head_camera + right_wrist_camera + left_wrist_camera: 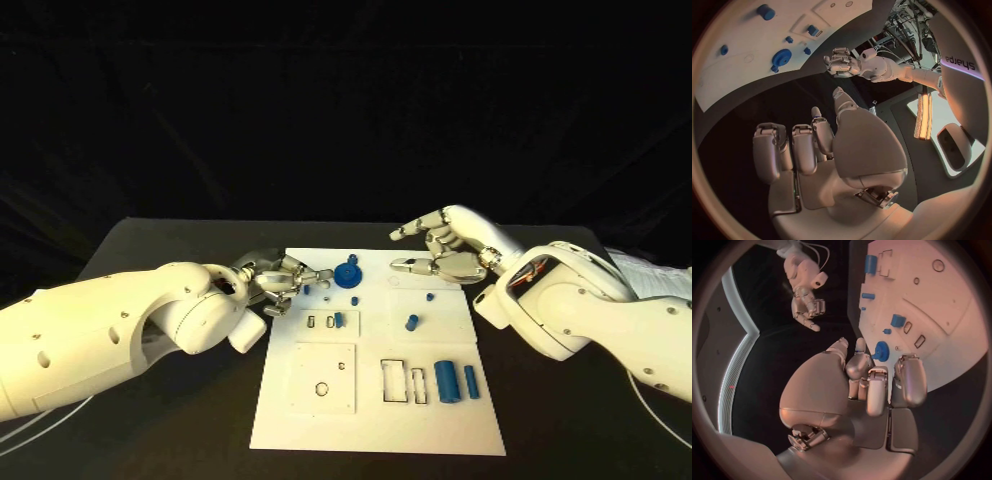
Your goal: Assemble the parts on the task board
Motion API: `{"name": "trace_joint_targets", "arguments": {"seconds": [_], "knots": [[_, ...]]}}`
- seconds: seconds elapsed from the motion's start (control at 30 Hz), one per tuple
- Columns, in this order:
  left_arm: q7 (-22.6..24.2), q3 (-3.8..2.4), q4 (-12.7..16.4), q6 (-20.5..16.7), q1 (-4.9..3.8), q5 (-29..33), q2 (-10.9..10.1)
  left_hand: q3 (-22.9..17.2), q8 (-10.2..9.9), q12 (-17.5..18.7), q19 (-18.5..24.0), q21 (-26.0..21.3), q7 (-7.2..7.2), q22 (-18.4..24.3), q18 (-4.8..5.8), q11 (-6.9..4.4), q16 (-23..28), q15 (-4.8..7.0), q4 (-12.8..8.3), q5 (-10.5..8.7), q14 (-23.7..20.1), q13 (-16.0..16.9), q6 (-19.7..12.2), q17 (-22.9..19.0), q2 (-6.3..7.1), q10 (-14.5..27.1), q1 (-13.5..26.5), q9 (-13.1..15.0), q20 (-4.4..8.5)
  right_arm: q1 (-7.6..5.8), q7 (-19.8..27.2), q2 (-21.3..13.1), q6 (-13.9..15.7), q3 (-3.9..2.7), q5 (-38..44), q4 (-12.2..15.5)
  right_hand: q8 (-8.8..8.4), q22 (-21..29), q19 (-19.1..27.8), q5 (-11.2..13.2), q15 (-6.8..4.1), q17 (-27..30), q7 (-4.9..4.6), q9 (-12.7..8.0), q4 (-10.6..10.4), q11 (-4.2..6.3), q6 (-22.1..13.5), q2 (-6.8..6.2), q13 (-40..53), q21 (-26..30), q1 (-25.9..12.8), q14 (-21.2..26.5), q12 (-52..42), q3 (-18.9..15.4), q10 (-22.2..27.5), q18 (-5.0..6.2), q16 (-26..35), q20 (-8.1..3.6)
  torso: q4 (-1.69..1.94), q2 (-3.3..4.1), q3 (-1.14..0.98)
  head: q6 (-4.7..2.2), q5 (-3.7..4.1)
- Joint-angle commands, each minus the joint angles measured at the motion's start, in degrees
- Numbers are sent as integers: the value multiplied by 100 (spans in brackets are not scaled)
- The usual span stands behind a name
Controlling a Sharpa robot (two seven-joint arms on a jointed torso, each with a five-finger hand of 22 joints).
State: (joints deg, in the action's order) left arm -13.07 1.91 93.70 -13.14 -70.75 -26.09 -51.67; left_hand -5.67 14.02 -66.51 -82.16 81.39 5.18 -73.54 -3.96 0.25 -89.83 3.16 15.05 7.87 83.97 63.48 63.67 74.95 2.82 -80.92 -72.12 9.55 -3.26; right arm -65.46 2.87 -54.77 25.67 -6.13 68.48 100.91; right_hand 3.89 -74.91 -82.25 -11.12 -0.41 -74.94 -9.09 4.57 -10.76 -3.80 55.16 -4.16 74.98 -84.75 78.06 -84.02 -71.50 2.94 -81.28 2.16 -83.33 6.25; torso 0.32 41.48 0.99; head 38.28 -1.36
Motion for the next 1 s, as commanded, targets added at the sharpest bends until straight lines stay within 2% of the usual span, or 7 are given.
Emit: {"name": "trace_joint_targets", "arguments": {"seconds": [0.03,0.1,0.23,0.43,0.53,0.63,1.0], "knots": [[-1691,-3,-140,1018,-116,-1808,173,217,319,-586,-124,177,-113,-302,113,-39,-17,24,119,-26,603,614,27,1505,-19,-121,236,214,35,-28,114,-118,11,6,-549,19,7,-525,30,-31,7,-268,27,8,7,1,19,4,312,27,65,-306,6,6,17,42,39,-14,-29,-64,-30,33,-27],[-2015,-3,-239,1217,-186,-2166,311,460,625,-859,-172,259,-163,-442,141,-75,-17,82,158,-64,603,911,-76,1505,-115,-144,465,464,60,-40,61,-199,11,11,-620,14,9,-521,31,-13,5,-256,29,12,-13,2,28,15,304,31,49,-304,12,-12,15,42,49,-17,-43,-73,-37,46,-30],[-2428,-3,-450,1341,-281,-2548,594,732,941,-879,-142,261,-139,-444,134,-84,-17,59,162,-143,603,950,-346,1505,-246,-66,598,758,70,-47,-49,-301,-10,25,-707,-1,8,-517,30,20,3,-245,31,16,-42,5,33,26,292,36,26,-304,23,-40,15,43,61,-20,-49,-101,-54,63,-54],[-2795,-3,-750,1563,-345,-2945,1019,1061,1497,-1012,-218,350,-227,-620,166,-134,-17,111,154,-242,603,1115,-483,1505,-355,-114,657,1254,100,-50,-214,-347,-73,37,-731,-32,7,-471,66,22,1,-179,33,17,-51,5,34,24,253,64,19,-289,79,-56,42,55,102,-22,-52,-105,-76,62,-64],[-2879,-2,-879,1741,-361,-3064,1189,1226,1807,-1071,-257,390,-264,-704,181,-167,-17,137,156,-268,603,1193,-645,1505,-431,-146,641,1601,133,-50,-258,-342,-92,39,-725,-43,6,-461,73,9,0,-164,34,19,-55,7,34,24,243,72,22,-285,93,-66,48,57,114,-23,-56,-104,-73,76,-81],[-2936,-2,-1009,1954,-371,-3176,1343,1303,1920,-1084,-269,401,-268,-730,187,-171,-17,148,166,-285,603,1213,-726,1505,-477,-151,651,1748,136,-50,-299,-333,-118,43,-715,-54,6,-459,75,5,0,-162,34,19,-56,7,34,24,241,73,23,-285,96,-68,50,58,116,-24,-57,-98,-69,79,-91],[-3011,1,-1282,2473,-377,-3288,1675,1421,2039,-1070,-264,399,-265,-733,186,-168,-17,144,162,-310,603,1206,-852,1505,-487,-136,622,1931,138,-47,-413,-301,-205,54,-647,-82,-8,-329,169,-20,-4,-19,32,19,-101,7,7,27,133,159,14,-249,248,-136,128,89,224,-30,-65,-92,-60,122,-96]]}}
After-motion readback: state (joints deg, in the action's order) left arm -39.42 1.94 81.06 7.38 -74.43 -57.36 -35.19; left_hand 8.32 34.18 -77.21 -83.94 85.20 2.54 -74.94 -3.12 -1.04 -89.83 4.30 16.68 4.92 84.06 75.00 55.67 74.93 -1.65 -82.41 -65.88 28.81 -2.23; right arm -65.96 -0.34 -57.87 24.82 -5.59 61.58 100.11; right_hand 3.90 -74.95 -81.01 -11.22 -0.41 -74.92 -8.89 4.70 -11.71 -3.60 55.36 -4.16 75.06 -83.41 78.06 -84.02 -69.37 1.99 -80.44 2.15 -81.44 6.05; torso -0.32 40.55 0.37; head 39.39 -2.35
